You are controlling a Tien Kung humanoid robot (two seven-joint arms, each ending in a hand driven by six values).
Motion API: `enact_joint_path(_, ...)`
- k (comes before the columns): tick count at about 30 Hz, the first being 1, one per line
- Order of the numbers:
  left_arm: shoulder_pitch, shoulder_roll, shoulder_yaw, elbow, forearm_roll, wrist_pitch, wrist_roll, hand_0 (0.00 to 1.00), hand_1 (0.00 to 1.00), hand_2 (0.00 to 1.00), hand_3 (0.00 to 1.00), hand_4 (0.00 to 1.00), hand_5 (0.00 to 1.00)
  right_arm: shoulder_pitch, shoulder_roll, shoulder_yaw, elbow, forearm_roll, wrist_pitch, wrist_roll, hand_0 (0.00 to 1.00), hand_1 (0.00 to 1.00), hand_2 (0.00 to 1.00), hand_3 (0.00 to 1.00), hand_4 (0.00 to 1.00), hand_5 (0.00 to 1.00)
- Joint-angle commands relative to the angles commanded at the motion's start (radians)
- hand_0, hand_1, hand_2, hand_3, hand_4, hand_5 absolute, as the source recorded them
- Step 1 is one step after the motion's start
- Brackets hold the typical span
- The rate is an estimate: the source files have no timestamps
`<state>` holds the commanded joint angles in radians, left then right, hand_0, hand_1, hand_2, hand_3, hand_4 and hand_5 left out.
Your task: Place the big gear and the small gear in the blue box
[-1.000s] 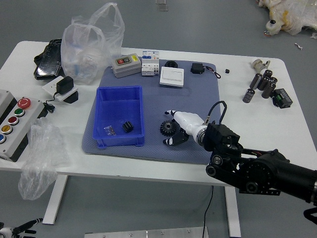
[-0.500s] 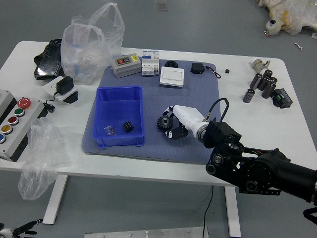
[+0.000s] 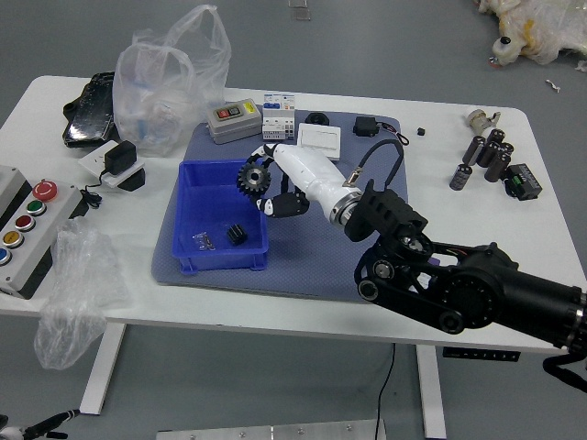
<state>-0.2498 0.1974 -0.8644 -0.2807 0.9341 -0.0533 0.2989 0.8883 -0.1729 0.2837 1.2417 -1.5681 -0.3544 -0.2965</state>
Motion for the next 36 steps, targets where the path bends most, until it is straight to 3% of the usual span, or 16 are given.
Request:
enact_joint_path(1,0.000,0.001,-0.001,0.000,0.002,0.000,0.001,0.728,0.695,0.697,0.748,0.857,0.710,0.012,0.006,-0.020,-0.007,0.006,0.005,0.002,0.514,0.665,0.735,0.717,0.553,0.185)
enact_joint_path(6,0.000,0.005,-0.017,-0.004,0.019,-0.002,0.012,0.728,0.695,0.697,0.748,0.857,0.710,0.035,0.027,-0.066,-0.032,0.023,0.032,0.007,0.514,0.665,0.735,0.717,0.553,0.185)
enact_joint_path(7,0.001,0.004,-0.020,-0.004,0.023,-0.002,0.015,0.728,0.695,0.697,0.747,0.857,0.711,0.035,0.029,-0.068,-0.035,0.026,0.037,0.008,0.731,0.875,0.928,0.938,0.618,0.197)
enact_joint_path(12,0.004,0.003,-0.034,-0.007,0.036,-0.003,0.026,0.728,0.695,0.697,0.747,0.857,0.711,0.030,0.032,-0.075,-0.046,0.039,0.057,0.008,0.731,0.875,0.928,0.938,0.618,0.197)
enact_joint_path(13,0.004,0.003,-0.036,-0.007,0.037,-0.003,0.027,0.728,0.695,0.697,0.747,0.857,0.710,0.029,0.032,-0.076,-0.047,0.041,0.058,0.008,0.819,0.959,0.995,0.995,0.659,0.221)
enact_joint_path(23,0.000,0.000,-0.033,-0.006,0.036,-0.004,0.025,0.728,0.695,0.669,0.747,0.859,0.710,-0.001,0.018,-0.003,-0.047,0.029,0.014,0.038,0.805,0.953,0.998,0.993,0.680,0.253)
enact_joint_path(36,0.008,-0.003,-0.023,-0.005,0.019,0.001,0.021,0.728,0.695,0.674,0.747,0.855,0.701,-0.144,-0.082,0.294,0.042,0.048,-0.106,0.154,0.769,0.927,0.977,0.963,0.685,0.265)
